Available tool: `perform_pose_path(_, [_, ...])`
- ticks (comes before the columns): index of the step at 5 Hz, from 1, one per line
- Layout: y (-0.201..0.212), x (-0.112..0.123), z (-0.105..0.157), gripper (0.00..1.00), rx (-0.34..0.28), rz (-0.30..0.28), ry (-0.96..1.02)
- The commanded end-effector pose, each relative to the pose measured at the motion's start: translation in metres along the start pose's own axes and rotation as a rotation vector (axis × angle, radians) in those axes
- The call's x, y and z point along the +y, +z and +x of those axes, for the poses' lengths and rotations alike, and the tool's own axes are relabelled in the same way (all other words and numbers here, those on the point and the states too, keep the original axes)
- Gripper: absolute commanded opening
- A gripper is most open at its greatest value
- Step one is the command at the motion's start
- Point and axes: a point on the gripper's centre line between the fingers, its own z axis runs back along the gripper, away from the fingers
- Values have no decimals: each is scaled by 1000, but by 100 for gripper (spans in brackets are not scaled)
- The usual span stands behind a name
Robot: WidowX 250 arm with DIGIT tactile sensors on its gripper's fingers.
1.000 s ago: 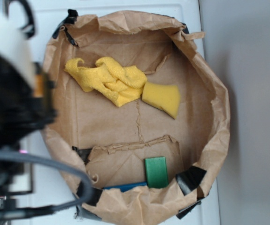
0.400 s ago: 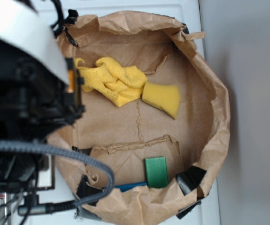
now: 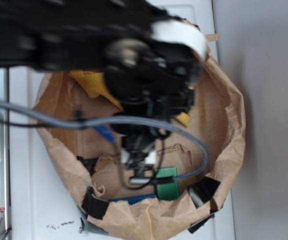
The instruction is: Grab the green sponge.
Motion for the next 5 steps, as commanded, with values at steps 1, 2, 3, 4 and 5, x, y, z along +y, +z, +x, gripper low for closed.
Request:
perform_pose_path(1, [-25, 23, 11, 100, -59, 79, -34])
perform_pose_path(2, [-45, 37, 13, 100, -105, 143, -46])
perform_pose_path(3, [-56, 36, 23, 100, -114, 127, -55])
perform_pose_path(4, [-66, 29, 32, 100, -111, 102, -78])
perform_pose_path(5, [-78, 24, 36, 100, -106, 117, -88])
